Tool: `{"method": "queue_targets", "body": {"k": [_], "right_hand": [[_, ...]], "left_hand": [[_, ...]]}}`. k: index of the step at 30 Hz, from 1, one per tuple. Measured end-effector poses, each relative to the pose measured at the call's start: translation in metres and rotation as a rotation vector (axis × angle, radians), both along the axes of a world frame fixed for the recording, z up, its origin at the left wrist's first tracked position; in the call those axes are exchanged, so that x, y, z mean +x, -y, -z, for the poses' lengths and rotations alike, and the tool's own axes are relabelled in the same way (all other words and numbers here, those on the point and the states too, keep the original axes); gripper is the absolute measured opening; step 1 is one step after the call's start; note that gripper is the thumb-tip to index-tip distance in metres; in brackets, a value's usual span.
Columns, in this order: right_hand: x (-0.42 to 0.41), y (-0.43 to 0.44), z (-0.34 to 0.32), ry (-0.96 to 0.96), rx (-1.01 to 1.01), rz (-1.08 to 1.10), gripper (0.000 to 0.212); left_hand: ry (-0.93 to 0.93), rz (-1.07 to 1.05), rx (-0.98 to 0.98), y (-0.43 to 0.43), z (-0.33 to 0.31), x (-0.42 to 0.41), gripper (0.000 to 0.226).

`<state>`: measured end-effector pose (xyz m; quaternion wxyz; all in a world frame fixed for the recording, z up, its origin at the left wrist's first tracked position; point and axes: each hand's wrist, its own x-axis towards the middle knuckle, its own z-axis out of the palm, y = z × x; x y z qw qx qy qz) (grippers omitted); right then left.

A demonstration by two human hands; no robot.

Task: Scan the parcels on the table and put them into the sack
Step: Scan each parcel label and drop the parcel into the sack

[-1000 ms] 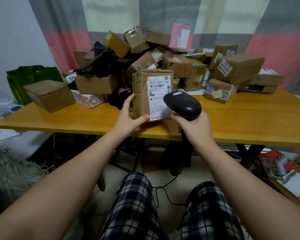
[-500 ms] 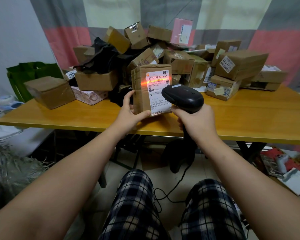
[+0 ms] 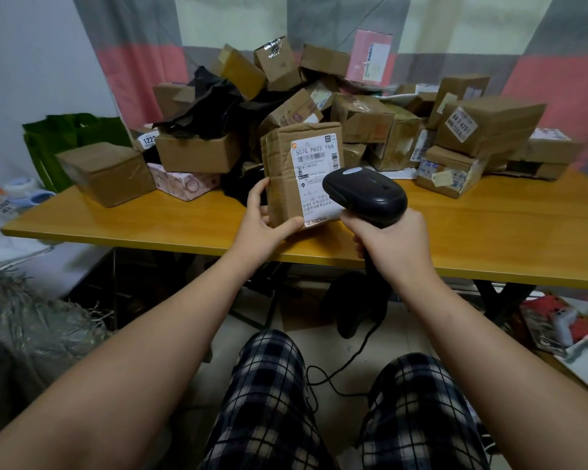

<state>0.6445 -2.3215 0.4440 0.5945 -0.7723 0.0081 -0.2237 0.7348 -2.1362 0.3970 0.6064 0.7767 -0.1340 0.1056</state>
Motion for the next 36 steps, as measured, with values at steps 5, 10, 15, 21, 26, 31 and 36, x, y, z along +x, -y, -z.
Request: {"method": "queue_targets", "body": {"k": [5, 10, 15, 21, 26, 31, 36], "right_hand": [[0.002, -0.029, 0.006, 0.049, 0.006, -0.147, 0.033], [0.007, -0.101, 0.022, 0.037, 0.005, -0.423, 0.034], [0.005, -0.196, 0.052, -0.043, -0.052, -0.685, 0.034], [0.003, -0.272, 0.095, -0.152, -0.267, -0.819, 0.03], [0.019, -0.315, 0.134, -0.223, -0.506, -0.935, 0.036], [0.037, -0.333, 0.163, -0.443, -0.416, -1.001, 0.048], [0.046, -0.329, 0.168, -0.393, -0.307, -0.792, 0.034]], "left_hand": [[0.057, -0.089, -0.093, -0.031, 0.003, -0.044, 0.086], [0.106, -0.404, -0.057, -0.107, 0.02, -0.103, 0.081], [0.097, -0.688, -0.008, -0.188, 0.049, -0.16, 0.083], [-0.105, -1.089, 0.09, -0.264, 0.103, -0.237, 0.089], [-0.279, -1.392, 0.149, -0.294, 0.142, -0.257, 0.084], [-0.498, -1.219, 0.056, -0.302, 0.164, -0.223, 0.072], [-0.528, -0.96, 0.068, -0.307, 0.16, -0.187, 0.065]]}}
